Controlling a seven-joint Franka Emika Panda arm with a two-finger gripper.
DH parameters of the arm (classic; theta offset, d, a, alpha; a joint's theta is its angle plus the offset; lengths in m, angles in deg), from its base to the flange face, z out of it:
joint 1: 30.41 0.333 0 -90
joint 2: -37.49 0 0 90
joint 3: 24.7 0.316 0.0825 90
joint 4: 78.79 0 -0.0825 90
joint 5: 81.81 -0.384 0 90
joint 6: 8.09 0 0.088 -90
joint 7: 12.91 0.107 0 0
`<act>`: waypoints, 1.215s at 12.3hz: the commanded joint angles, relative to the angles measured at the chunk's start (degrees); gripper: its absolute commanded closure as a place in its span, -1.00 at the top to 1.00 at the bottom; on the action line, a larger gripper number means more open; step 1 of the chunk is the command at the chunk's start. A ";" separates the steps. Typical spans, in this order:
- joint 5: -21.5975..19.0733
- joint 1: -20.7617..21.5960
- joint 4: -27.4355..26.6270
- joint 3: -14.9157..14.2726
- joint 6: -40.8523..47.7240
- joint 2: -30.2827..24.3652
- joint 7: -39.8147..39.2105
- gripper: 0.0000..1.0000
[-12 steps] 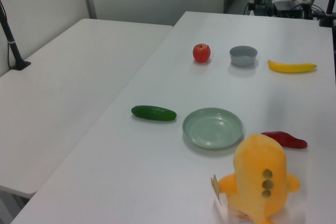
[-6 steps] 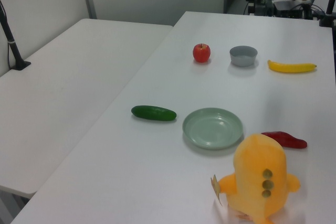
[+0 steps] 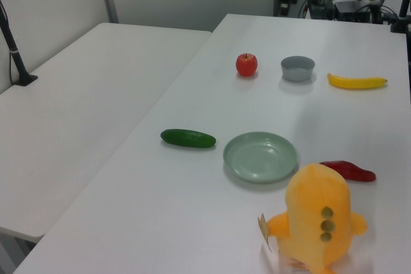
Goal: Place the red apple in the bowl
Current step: 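Move the open gripper over the red apple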
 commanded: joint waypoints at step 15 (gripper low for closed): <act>0.22 -4.89 0.85 -0.35 -44.49 22.43 -2.18 1.00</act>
